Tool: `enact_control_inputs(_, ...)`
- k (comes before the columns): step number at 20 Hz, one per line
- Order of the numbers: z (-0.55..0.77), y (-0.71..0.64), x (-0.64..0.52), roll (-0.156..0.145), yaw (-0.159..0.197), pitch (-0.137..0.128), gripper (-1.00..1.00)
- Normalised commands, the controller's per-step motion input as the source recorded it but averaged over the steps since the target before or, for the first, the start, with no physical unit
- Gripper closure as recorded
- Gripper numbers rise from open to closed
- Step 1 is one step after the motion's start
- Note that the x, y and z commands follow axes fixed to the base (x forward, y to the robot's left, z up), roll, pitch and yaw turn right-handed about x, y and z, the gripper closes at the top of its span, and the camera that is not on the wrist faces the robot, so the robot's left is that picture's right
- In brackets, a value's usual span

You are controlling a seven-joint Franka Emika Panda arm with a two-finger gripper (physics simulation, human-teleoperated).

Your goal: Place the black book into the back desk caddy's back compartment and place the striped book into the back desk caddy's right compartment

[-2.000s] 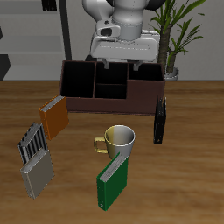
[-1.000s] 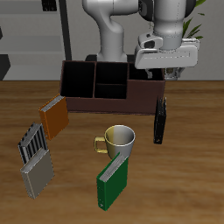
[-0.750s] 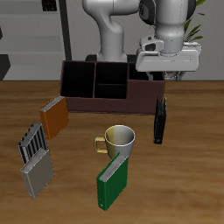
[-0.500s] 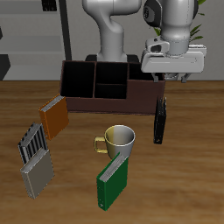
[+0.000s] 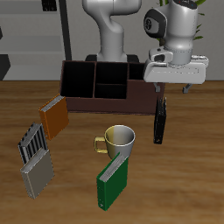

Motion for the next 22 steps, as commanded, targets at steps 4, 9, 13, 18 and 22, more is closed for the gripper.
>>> enact_control_inputs(4, -0.17, -0.1, 0.22, -0.013, 0.029, 0.0, -1.0)
enact_control_inputs(9, -0.15, -0.17, 0.14, -0.008, -0.032, 0.026, -1.0)
enact_control_inputs(13, -0.22, -0.1, 0.01, 0.017, -0.026, 0.035, -1.0)
enact_control_inputs(18, -0.26, -0.1, 0.01, 0.019, 0.002, 0.021, -1.0)
enact_control_inputs(22, -0.27, -0.1, -0.07, -0.003, -0.023, 0.04, -1.0)
